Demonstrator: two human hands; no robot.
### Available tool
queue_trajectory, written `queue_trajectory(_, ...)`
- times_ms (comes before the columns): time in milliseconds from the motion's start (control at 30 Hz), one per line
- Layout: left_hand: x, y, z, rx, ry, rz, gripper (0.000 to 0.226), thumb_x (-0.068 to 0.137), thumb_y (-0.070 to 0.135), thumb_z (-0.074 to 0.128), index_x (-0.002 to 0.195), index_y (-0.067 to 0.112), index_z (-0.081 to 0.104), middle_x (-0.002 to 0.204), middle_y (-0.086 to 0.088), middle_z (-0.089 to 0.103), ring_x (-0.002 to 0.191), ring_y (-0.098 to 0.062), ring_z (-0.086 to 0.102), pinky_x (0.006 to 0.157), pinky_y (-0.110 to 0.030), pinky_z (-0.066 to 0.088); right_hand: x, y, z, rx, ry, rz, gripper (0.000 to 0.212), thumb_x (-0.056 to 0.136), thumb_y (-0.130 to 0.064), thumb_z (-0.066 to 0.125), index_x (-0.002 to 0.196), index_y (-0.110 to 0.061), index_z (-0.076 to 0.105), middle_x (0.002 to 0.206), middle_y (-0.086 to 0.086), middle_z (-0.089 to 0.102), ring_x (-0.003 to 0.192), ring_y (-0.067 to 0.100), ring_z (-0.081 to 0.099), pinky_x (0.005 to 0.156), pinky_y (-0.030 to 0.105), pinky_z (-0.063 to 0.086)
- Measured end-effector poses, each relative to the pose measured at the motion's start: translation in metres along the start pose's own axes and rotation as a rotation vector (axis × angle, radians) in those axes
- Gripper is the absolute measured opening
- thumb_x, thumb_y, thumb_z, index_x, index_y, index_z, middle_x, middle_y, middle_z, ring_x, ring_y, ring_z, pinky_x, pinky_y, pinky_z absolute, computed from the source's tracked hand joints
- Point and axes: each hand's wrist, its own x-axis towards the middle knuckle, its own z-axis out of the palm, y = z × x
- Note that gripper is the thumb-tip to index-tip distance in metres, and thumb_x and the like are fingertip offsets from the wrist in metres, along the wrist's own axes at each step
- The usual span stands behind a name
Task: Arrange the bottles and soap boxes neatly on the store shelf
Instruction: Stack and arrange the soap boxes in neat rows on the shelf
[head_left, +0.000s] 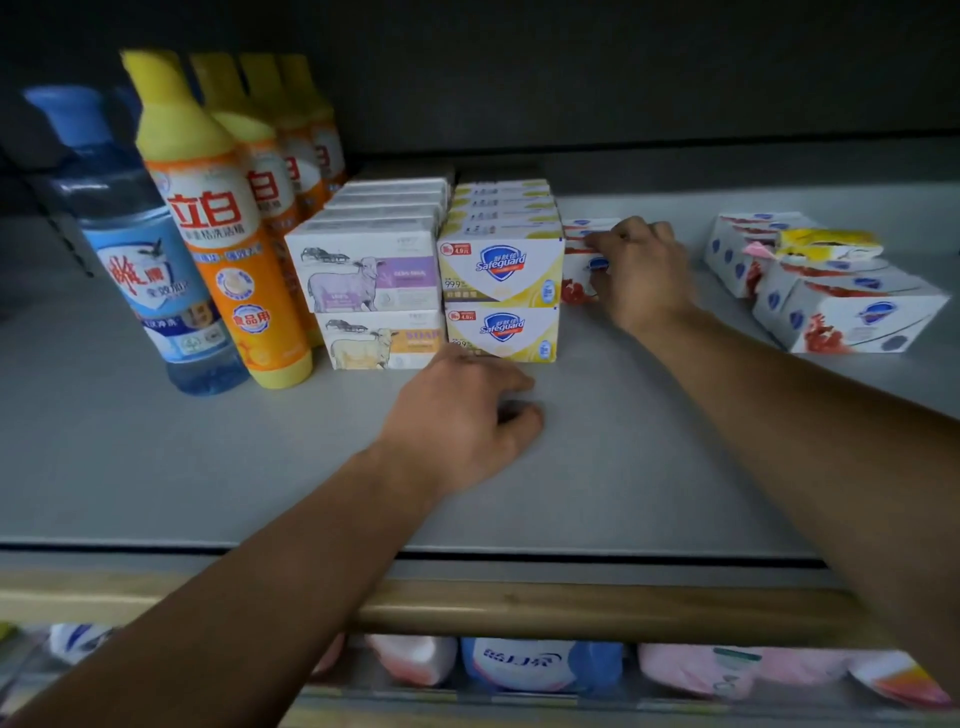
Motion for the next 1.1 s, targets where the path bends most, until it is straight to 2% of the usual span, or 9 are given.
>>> queue_trajectory(167, 0.0, 0.0, -0.001, 0.006, -0.029, -0.029, 0.05, 0.076, 0.05, 0.045, 0.113, 0.029, 0.07, 0.116, 0.011, 0.069, 0.118, -0.021, 0.051, 0.096, -0.035, 0.048, -0.034, -0.005, -0.036, 0.056, -0.062, 0.024, 0.055, 0.089, -0.033, 0.056, 0.142, -0.02, 0.047, 0.136, 0.012, 0.05, 0.123, 0.037, 0.044, 0.101, 0.04, 0.04)
queue_trajectory(333, -0.003, 0.006, -0.006, 0.022, -0.083, -0.015, 0.05, 0.078, 0.049, 0.041, 0.111, 0.025, 0.07, 0.115, 0.001, 0.07, 0.117, -0.026, 0.053, 0.094, -0.036, 0.048, -0.1, 0.005, -0.071, 0.131, -0.156, 0.073, 0.053, 0.093, -0.042, 0.053, 0.142, -0.024, 0.046, 0.141, 0.006, 0.048, 0.132, 0.029, 0.041, 0.108, 0.036, 0.035)
queue_trajectory(533, -0.008, 0.019, -0.017, -0.007, -0.058, -0.003, 0.041, 0.086, 0.034, 0.063, 0.125, 0.022, 0.064, 0.122, -0.007, 0.067, 0.114, -0.028, 0.059, 0.094, -0.037, 0.049, -0.172, 0.055, -0.111, 0.014, -0.241, 0.194, 0.055, 0.094, -0.051, 0.049, 0.142, -0.025, 0.047, 0.147, 0.006, 0.045, 0.134, 0.029, 0.04, 0.109, 0.038, 0.035)
queue_trajectory(767, 0.006, 0.059, -0.01, -0.175, -0.005, 0.09, 0.037, 0.085, 0.026, 0.068, 0.121, 0.019, 0.065, 0.109, 0.0, 0.071, 0.096, -0.018, 0.066, 0.087, -0.026, 0.047, -0.213, 0.117, -0.126, -0.064, -0.355, 0.442, 0.058, 0.093, -0.059, 0.038, 0.138, -0.023, 0.048, 0.144, 0.01, 0.045, 0.132, 0.034, 0.041, 0.111, 0.042, 0.033)
queue_trajectory(1000, 0.05, 0.121, 0.025, -0.314, 0.01, 0.127, 0.036, 0.085, 0.027, 0.067, 0.121, 0.022, 0.065, 0.106, 0.006, 0.069, 0.084, -0.011, 0.064, 0.088, -0.021, 0.047, -0.216, 0.117, -0.122, -0.075, -0.321, 0.452, 0.059, 0.092, -0.061, 0.033, 0.137, -0.024, 0.046, 0.142, 0.008, 0.044, 0.128, 0.036, 0.041, 0.108, 0.041, 0.031)
queue_trajectory(1100, 0.076, 0.147, 0.043, -0.327, 0.042, 0.148, 0.037, 0.084, 0.029, 0.067, 0.12, 0.022, 0.065, 0.108, 0.003, 0.07, 0.086, -0.014, 0.066, 0.086, -0.02, 0.045, -0.216, 0.119, -0.121, -0.07, -0.298, 0.449, 0.061, 0.092, -0.062, 0.033, 0.138, -0.024, 0.046, 0.143, 0.006, 0.044, 0.13, 0.033, 0.039, 0.109, 0.041, 0.029)
